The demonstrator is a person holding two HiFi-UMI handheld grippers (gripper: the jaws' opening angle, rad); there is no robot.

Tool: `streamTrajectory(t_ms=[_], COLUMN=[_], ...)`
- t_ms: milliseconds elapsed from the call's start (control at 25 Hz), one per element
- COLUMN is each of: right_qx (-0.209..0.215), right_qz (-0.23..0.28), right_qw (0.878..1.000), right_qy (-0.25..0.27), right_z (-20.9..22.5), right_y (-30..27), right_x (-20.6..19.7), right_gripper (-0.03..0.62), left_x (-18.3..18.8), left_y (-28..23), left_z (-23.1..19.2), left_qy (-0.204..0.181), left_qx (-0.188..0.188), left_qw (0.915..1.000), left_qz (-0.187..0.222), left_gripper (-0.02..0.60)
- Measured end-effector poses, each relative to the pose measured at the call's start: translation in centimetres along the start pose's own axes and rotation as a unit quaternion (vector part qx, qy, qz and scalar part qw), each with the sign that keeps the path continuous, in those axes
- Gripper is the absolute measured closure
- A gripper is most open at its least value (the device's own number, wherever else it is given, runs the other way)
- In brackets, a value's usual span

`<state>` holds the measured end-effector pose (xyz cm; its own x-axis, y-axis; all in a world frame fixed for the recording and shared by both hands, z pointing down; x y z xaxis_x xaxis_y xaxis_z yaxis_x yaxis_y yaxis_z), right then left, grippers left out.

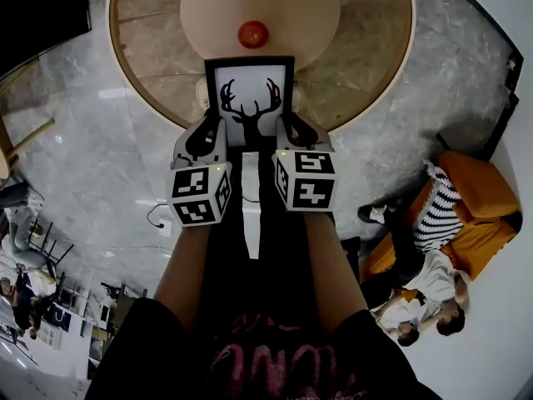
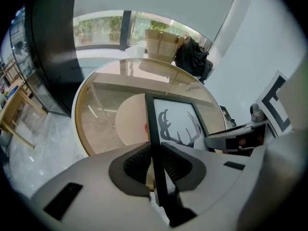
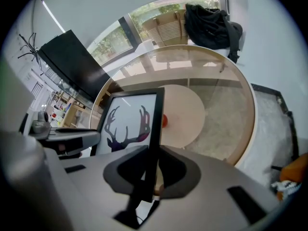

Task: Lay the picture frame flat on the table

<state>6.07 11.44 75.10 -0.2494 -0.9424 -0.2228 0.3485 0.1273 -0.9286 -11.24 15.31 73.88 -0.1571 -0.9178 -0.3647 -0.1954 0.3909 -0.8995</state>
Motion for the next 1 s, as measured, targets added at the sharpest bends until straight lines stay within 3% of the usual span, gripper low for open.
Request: streamTrajectory(t_ms=[1000], right_qx=[-0.008], right_qz=[0.008], right_qw=[1.000], right_qy=[0.013], right_z=[0.2], right_y=[-0.7], right_x=[-0.8], right_gripper=[0.513], left_x=[-1.3], left_y=[-1.4], left_z=[-0.3], left_qy=[0.000], left_qx=[-0.006], left_qw=[0.9999], left_qz=[-0.009], left_gripper=[0.511])
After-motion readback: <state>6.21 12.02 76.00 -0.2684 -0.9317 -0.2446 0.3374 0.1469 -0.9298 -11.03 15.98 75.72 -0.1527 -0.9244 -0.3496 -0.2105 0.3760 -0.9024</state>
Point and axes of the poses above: the fingertips, and each gripper's own axes: y backward along the fingers, z to its right, x out of its top, the point moved 7 cm from there along y, backward along the fingers, and after that the axes turned 1 degree about -z, right-handed, at the moved point
